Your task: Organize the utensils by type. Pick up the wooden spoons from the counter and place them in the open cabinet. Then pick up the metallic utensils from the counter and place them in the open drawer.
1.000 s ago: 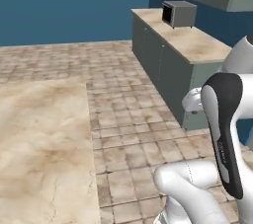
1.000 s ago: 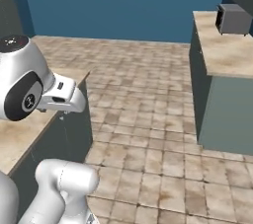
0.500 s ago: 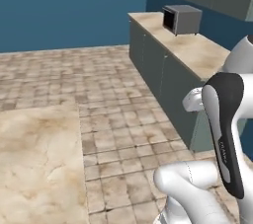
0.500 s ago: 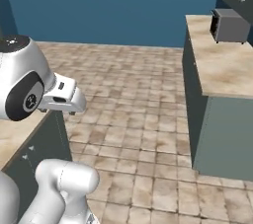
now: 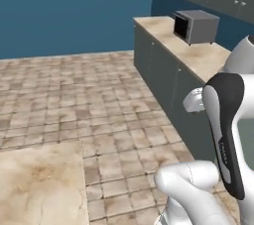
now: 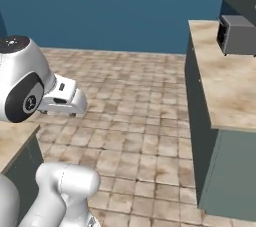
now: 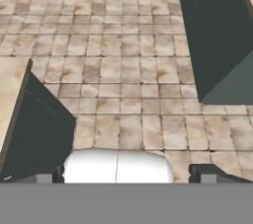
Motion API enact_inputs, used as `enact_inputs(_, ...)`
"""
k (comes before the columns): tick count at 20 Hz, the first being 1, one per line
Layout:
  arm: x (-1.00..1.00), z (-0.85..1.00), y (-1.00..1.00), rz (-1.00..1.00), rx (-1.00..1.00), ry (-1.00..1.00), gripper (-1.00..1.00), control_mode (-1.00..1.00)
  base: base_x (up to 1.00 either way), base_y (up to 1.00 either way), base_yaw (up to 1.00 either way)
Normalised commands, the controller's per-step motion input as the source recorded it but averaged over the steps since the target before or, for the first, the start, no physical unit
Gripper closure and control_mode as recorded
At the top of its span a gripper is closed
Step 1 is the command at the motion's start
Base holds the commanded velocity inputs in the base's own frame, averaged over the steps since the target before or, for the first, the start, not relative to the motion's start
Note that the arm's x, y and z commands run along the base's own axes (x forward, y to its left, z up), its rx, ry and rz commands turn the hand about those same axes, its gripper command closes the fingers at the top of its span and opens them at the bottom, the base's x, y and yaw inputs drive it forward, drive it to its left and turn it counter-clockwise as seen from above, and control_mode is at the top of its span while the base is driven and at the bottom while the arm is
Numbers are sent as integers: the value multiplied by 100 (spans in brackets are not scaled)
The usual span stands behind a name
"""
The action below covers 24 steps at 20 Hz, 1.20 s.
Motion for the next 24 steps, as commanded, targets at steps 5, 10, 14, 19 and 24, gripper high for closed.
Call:
enact_inputs(5,0,0,0,0,0,0,-100,100,100,0,6)
enact_inputs(10,0,0,0,0,0,0,-100,100,100,0,16)
enact_inputs(14,0,0,0,0,0,0,-100,100,100,0,22)
enact_inputs(19,0,0,0,0,0,0,-100,100,100,0,27)
enact_inputs(24,0,0,0,0,0,0,-100,100,100,0,41)
